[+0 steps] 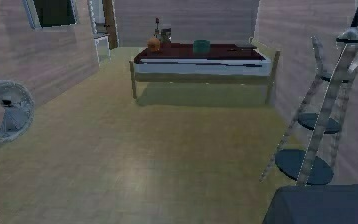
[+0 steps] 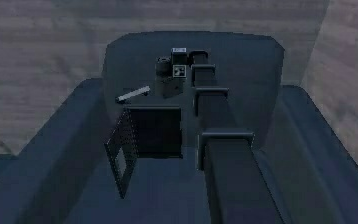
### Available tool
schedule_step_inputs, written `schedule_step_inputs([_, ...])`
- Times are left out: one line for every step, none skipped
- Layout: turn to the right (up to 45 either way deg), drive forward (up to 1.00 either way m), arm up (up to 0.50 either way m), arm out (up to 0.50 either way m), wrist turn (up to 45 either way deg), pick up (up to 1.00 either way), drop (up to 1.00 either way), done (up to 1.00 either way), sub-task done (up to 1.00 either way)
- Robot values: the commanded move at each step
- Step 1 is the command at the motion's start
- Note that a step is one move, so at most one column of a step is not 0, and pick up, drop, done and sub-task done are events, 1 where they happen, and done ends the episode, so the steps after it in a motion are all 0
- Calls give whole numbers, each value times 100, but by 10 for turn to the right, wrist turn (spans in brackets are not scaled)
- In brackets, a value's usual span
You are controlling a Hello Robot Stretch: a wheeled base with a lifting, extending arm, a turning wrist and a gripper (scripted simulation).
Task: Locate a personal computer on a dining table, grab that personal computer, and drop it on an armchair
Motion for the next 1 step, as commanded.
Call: schedule_step_inputs([0, 0, 0, -10, 0, 0, 0, 0, 0])
